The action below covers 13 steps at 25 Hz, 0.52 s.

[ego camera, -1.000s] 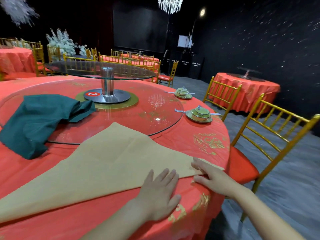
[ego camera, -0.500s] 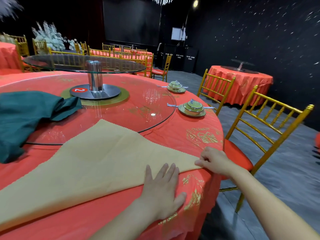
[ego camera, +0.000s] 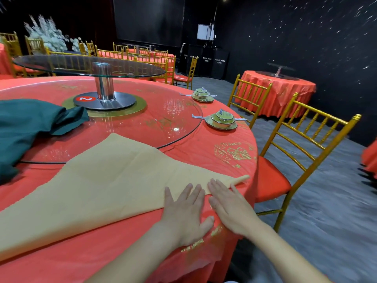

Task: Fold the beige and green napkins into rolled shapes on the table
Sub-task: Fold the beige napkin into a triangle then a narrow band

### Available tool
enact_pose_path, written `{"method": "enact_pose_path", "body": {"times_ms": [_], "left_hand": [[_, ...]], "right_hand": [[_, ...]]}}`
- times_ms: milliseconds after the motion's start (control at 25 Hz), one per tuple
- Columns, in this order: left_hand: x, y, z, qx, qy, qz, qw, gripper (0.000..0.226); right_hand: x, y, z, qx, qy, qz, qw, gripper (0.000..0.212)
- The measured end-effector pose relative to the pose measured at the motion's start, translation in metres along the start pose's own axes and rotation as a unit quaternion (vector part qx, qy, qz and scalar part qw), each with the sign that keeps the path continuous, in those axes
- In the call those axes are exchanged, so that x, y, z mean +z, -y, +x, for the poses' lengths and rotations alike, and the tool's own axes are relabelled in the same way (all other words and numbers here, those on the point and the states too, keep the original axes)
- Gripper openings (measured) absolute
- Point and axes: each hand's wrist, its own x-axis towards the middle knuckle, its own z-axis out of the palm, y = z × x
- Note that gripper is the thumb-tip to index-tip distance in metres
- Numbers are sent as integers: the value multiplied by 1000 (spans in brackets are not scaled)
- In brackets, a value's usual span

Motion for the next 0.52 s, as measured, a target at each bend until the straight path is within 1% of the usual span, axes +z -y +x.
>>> {"method": "enact_pose_path", "body": {"times_ms": [160, 360, 520], "left_hand": [[-2, 0, 0, 1, 2, 5, 1000, 76], [-4, 1, -2, 5, 2, 6, 1000, 75], [-3, 2, -2, 8, 0, -2, 1000, 75]], "right_hand": [[-4, -23, -1, 26, -2, -17, 1000, 110], [-12, -54, -3, 78, 2, -10, 997, 113], [-25, -67, -8, 114, 21, -13, 993, 118]]}}
